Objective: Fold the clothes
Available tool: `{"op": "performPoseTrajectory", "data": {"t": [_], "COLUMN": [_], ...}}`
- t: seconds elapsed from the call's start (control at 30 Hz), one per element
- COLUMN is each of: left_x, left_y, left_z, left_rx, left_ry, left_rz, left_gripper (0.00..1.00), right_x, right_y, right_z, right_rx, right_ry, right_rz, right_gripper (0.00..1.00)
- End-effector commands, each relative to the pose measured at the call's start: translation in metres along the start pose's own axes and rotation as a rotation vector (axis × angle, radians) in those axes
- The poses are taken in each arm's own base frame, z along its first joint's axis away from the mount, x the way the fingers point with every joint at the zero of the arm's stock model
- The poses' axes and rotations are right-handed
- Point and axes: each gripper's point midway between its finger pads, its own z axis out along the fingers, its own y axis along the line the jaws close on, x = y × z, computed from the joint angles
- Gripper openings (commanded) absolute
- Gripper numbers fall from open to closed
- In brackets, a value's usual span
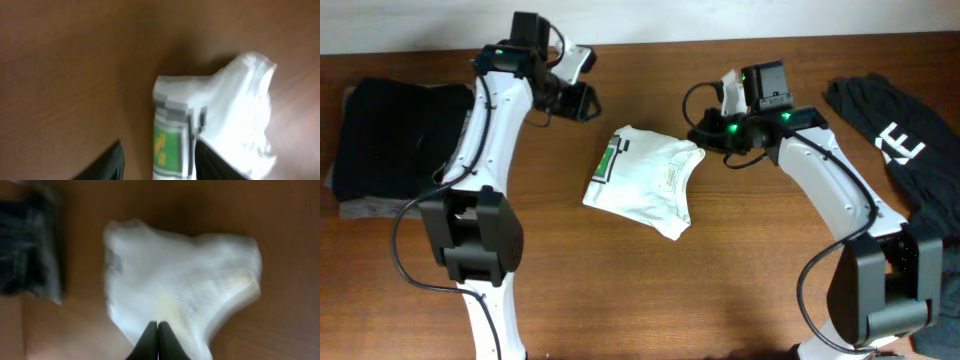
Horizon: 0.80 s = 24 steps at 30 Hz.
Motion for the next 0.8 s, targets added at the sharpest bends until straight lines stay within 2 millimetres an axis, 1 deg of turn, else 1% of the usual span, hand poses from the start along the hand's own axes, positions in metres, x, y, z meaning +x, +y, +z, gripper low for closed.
{"op": "performPoseTrajectory", "data": {"t": [0.0,0.03,0.07,0.1,0.13,0.17,0.2,0.23,0.27,0.3,0.33,0.37,0.4,0.43,0.47,0.5,0.53,0.57,0.6,0.63,0.67,0.7,0.73,0.77], "left_x": [-0.012,-0.001,0.014,0.024,0.034,0.04,0.044,0.042,0.037,0.024,0.011,-0.001,-0.01,-0.01,-0.004,0.0,0.007,0.017,0.034,0.04,0.051,0.064,0.074,0.086], "left_y": [-0.041,-0.049,-0.048,-0.044,-0.033,-0.019,0.004,0.027,0.038,0.05,0.06,0.069,0.082,0.087,0.082,0.074,0.059,0.045,0.027,0.018,0.002,-0.007,-0.015,-0.029], "left_z": [0.042,0.067,0.095,0.112,0.13,0.143,0.152,0.152,0.149,0.138,0.122,0.099,0.065,0.039,0.011,0.002,-0.006,-0.005,0.012,0.021,0.039,0.058,0.07,0.083], "left_rx": [0.181,0.242,0.266,0.274,0.252,0.194,0.083,-0.024,-0.066,-0.083,-0.092,-0.102,-0.121,-0.124,-0.077,-0.033,0.045,0.115,0.159,0.186,0.238,0.256,0.277,0.326], "left_ry": [-0.046,-0.009,0.046,0.081,0.111,0.133,0.156,0.157,0.14,0.097,0.057,0.025,0.006,0.014,0.04,0.052,0.079,0.118,0.195,0.219,0.258,0.3,0.327,0.355], "left_rz": [0.119,0.153,0.134,0.119,0.107,0.108,0.118,0.111,0.082,0.035,-0.009,-0.027,-0.061,-0.093,-0.142,-0.164,-0.18,-0.157,-0.131,-0.095,-0.055,-0.046,-0.046,-0.05], "left_gripper": [0.45,0.44,0.42,0.39,0.37,0.37,0.35,0.34,0.35,0.47,0.52,0.61,0.63,0.64,0.69,0.71,0.73,0.74,0.82,0.84,0.87,0.95,0.98,0.99], "right_x": [0.0,0.006,0.016,0.025,0.041,0.055,0.072,0.077,0.077,0.08,0.084,0.089,0.094,0.094,0.092,0.086,0.078,0.067,0.053,0.052,0.062,0.069,0.077,0.09], "right_y": [0.015,0.014,-0.002,-0.018,-0.039,-0.053,-0.068,-0.072,-0.072,-0.073,-0.076,-0.081,-0.082,-0.076,-0.072,-0.066,-0.057,-0.043,-0.026,-0.026,-0.033,-0.042,-0.05,-0.067], "right_z": [0.026,0.043,0.067,0.085,0.106,0.118,0.127,0.126,0.125,0.125,0.123,0.12,0.118,0.116,0.104,0.093,0.08,0.067,0.051,0.051,0.052,0.053,0.054,0.054], "right_rx": [-0.059,-0.057,0.006,0.069,0.113,0.136,0.174,0.189,0.19,0.2,0.214,0.246,0.252,0.219,0.217,0.212,0.202,0.189,0.176,0.18,0.217,0.254,0.288,0.363], "right_ry": [0.006,0.026,0.055,0.076,0.127,0.173,0.23,0.248,0.249,0.256,0.271,0.287,0.306,0.324,0.35,0.36,0.355,0.339,0.301,0.3,0.321,0.329,0.338,0.344], "right_rz": [-0.034,-0.023,0.038,0.08,0.113,0.149,0.199,0.208,0.21,0.214,0.222,0.232,0.241,0.183,0.116,0.074,0.028,-0.012,-0.029,-0.011,0.065,0.119,0.168,0.251], "right_gripper": [0.04,0.04,0.04,0.04,0.04,0.04,0.04,0.04,0.04,0.04,0.04,0.04,0.04,0.04,0.04,0.04,0.04,0.04,0.05,0.05,0.04,0.04,0.04,0.04]}}
